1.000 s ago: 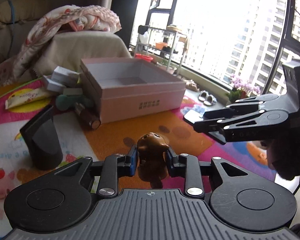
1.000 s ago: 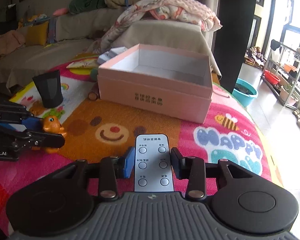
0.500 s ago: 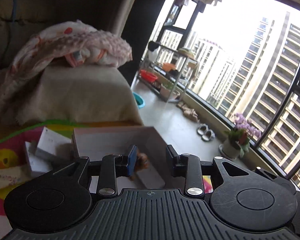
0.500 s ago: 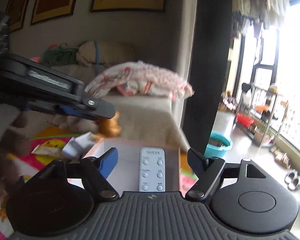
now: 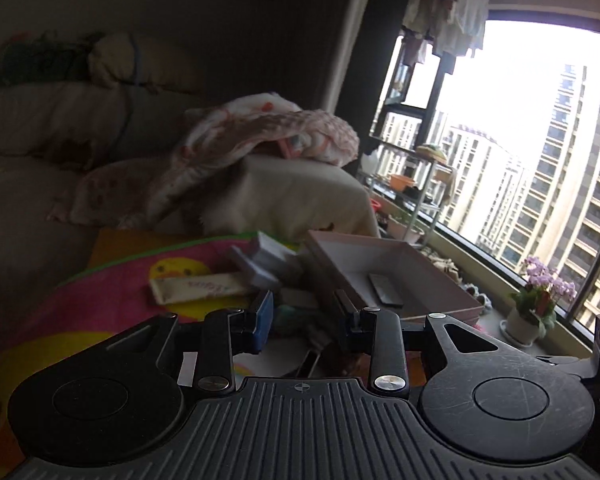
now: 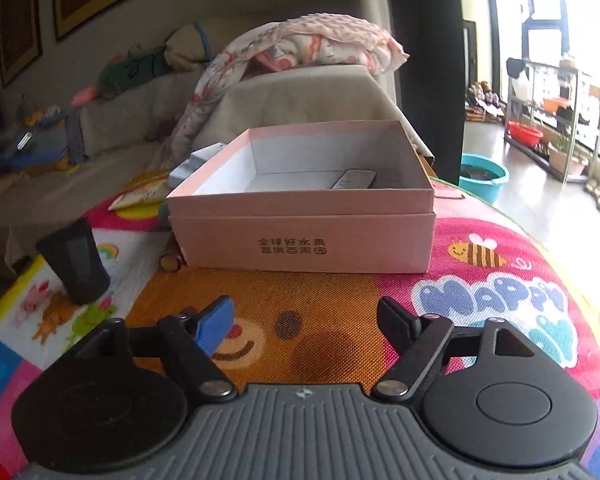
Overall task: Organize rigid objects
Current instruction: 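Lower the white remote into the pink box and open the right gripper, then grasp the brown toy dog beside the pink box with the right gripper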
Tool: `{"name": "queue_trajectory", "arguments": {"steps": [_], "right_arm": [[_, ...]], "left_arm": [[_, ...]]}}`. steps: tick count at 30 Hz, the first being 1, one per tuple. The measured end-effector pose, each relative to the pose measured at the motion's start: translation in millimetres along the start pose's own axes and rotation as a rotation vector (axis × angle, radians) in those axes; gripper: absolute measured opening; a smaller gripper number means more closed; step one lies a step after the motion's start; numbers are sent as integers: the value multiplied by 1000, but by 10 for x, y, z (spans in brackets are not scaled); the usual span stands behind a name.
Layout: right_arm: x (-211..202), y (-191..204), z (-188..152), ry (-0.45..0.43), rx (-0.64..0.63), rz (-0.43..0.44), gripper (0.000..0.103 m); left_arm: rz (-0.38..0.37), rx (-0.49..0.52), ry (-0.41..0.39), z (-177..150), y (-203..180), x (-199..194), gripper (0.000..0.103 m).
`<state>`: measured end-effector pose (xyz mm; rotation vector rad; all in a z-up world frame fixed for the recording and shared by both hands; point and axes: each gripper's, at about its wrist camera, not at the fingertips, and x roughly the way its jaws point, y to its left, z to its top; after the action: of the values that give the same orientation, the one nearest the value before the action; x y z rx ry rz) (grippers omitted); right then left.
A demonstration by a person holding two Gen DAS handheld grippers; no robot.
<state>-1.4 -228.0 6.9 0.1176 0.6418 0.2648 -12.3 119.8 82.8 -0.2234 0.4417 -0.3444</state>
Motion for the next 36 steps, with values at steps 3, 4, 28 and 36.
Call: {"name": "queue_trajectory", "arguments": {"steps": [3, 4, 28, 36], "right_arm": [[7, -47, -19, 20, 22, 3, 83], [18, -38, -25, 22, 20, 0, 83], [1405, 126, 2756, 254, 94, -76, 89], [3173, 193, 2614, 457, 9, -279, 75]], "left_arm": [[5, -39, 18, -140, 113, -49, 35], [1, -38, 27, -183, 108, -43, 35], [-44, -142, 53, -586, 155, 676, 36], [-71, -180, 68, -585, 210, 710, 40]]}}
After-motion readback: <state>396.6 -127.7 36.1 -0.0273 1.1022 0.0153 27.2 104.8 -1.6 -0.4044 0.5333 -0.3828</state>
